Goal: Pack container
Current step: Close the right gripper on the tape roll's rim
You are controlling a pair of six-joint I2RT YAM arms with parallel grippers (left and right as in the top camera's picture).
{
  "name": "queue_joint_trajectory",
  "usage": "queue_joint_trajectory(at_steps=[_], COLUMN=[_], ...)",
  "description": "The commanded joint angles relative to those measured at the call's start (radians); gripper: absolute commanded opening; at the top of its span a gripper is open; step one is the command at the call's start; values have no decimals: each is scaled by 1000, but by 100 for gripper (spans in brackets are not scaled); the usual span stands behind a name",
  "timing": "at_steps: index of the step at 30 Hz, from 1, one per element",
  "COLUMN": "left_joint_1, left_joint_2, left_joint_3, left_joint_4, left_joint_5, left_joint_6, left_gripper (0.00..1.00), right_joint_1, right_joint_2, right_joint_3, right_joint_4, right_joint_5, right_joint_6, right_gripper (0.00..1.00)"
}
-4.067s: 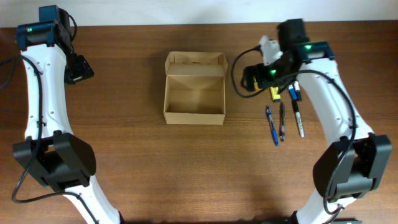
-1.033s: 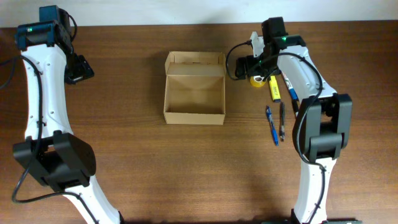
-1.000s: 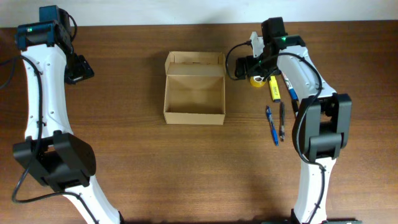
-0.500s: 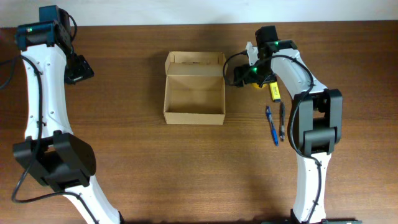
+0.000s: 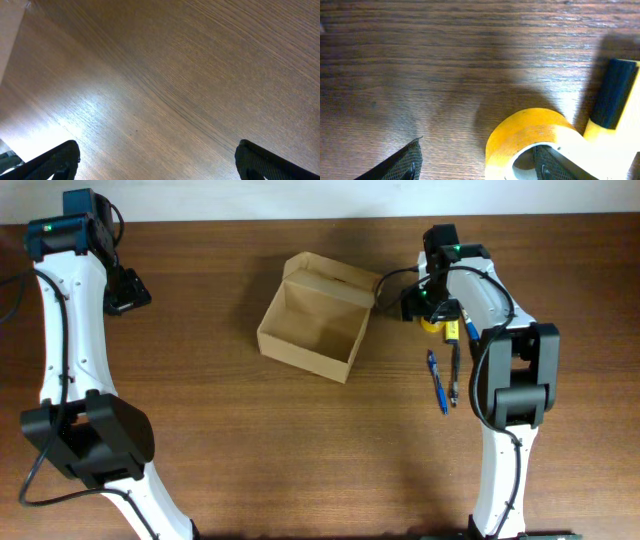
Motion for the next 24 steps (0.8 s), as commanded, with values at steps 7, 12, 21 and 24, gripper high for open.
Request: queue_joint_trajectory(at_steps=[7,12,21,24], left_joint_1=[8,8,8,8], left_joint_2=[9,9,9,9], left_joint_3=[-5,-5,-5,-5], left_joint_4=[2,2,2,2], left_joint_5=[-6,-6,-7,-6], left_joint_6=[11,11,11,11], left_gripper=[100,100,100,100], right_joint_1=[0,0,0,0], right_joint_2=[14,14,14,10], right_joint_3=[11,11,15,36], right_joint_4=[-12,-17,-23,-35], right_joint_5=[30,30,25,-6], right_joint_6=[23,24,27,26], right_gripper=[45,28,4,4])
